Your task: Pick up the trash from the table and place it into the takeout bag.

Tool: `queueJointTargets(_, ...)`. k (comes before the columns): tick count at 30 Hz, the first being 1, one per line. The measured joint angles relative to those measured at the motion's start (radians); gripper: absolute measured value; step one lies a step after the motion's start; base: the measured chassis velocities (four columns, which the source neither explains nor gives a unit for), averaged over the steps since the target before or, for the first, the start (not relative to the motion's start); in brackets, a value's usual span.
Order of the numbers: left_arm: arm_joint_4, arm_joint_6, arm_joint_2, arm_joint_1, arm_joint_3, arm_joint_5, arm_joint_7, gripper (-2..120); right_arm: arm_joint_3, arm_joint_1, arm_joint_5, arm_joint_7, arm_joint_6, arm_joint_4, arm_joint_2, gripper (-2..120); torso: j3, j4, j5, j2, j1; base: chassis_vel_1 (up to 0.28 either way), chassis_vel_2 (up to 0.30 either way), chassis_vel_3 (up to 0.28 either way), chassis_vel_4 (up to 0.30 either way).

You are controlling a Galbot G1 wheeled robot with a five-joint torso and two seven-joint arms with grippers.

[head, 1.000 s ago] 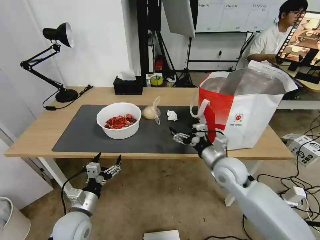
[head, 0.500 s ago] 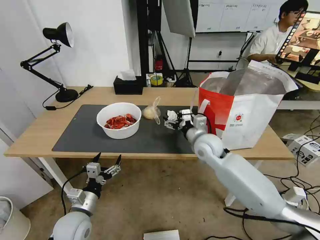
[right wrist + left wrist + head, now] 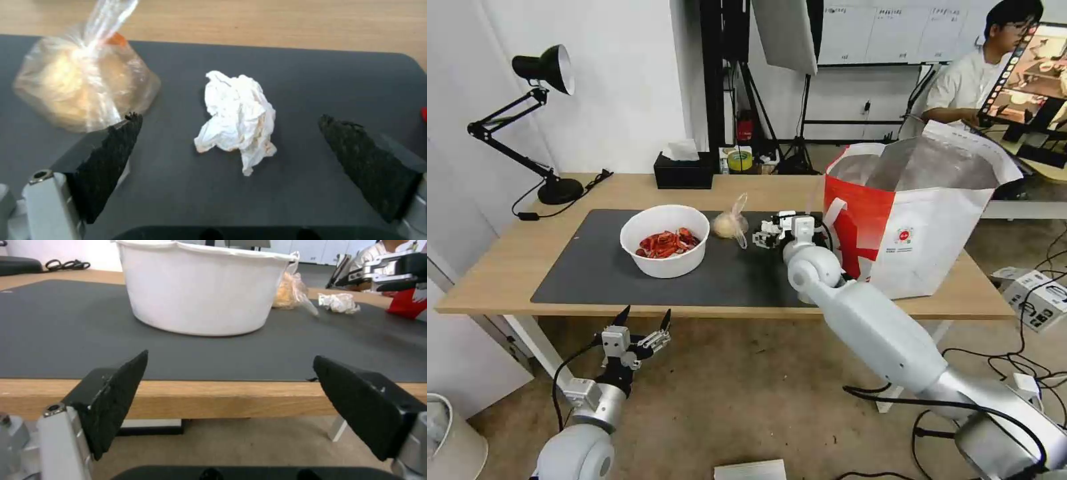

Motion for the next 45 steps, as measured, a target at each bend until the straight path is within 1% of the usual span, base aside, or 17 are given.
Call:
queueJointTargets(5,0.004,0.0,0.001,-0.008,-0.001,-0.002,0.0,100,-0.001,0.03,0.005,0.014,-0.016,-0.077,0.042,100,0.0,-0.0001,0.0002,0.0,0.0,0.0,0.0,0.0,0.0)
queueJointTargets(6,0.004,0.0,0.001,-0.008,-0.001,-0.002,0.0,100,-0.001,0.03,0.005,0.014,-0.016,-0.077,0.042,100,0.0,-0.0001,0.0002,0.0,0.0,0.0,0.0,0.0,0.0)
queueJointTargets(9,0.011,-0.001,-0.006,-0.012,0.003,-0.002,0.001,100,0.001,0.052,0.003,0.018,-0.018,-0.146,0.08,100,0.0,0.0,0.0001,0.0,0.0,0.0,0.0,0.0,0.0)
queueJointTargets(11,0.013,-0.001,-0.007,-0.013,0.005,-0.002,0.001,100,0.001,0.057,0.0,0.018,-0.018,-0.162,0.088,100,0.0,-0.0001,0.0001,0.0,0.0,0.0,0.0,0.0,0.0)
queueJointTargets(13,0.016,-0.002,-0.005,-0.018,0.014,0.0,0.001,100,0.002,0.071,-0.021,0.003,-0.016,-0.202,0.107,100,0.0,0.0,0.0,0.0,0.0,0.0,0.0,0.0,0.0)
queueJointTargets(14,0.016,-0.002,-0.005,-0.018,0.014,0.0,0.001,100,0.002,0.071,-0.021,0.003,-0.016,-0.202,0.107,100,0.0,0.0,0.0,0.0,0.0,0.0,0.0,0.0,0.0)
queueJointTargets(16,0.016,-0.002,0.005,-0.027,0.024,0.001,0.002,100,0.001,0.09,-0.041,-0.014,-0.014,-0.25,0.13,100,0.0,-0.0002,0.0001,0.0,0.0,0.0,0.0,0.0,0.0)
queueJointTargets(21,0.016,-0.002,0.009,-0.032,0.023,0.002,0.001,100,0.004,0.118,-0.09,-0.032,-0.011,-0.317,0.167,100,0.0,0.0,0.0002,0.0,0.0,0.0,0.0,0.0,0.0)
queueJointTargets(27,0.025,-0.013,0.002,-0.022,0.023,0.009,0.006,100,0.004,0.131,-0.111,-0.03,-0.015,-0.348,0.185,100,0.0,0.0,0.0002,0.0,0.0,0.0,0.0,0.0,0.0)
queueJointTargets(32,0.028,-0.017,-0.003,-0.023,0.029,0.012,0.01,100,0.004,0.136,-0.112,-0.015,-0.036,-0.364,0.192,100,0.0,0.0,0.0001,0.0,0.0,0.0,0.0,0.0,0.0)
queueJointTargets(41,0.026,-0.017,-0.004,-0.026,0.032,0.012,0.01,100,0.009,0.143,-0.09,-0.006,-0.051,-0.383,0.198,100,0.0,-0.0001,0.0001,0.0,0.0,0.0,0.0,0.0,0.0)
queueJointTargets(45,0.026,-0.017,-0.004,-0.025,0.034,0.012,0.009,100,0.021,0.15,-0.079,-0.005,-0.051,-0.411,0.21,100,0.0,-0.0001,0.0001,0.0,0.0,0.0,0.0,0.0,0.0)
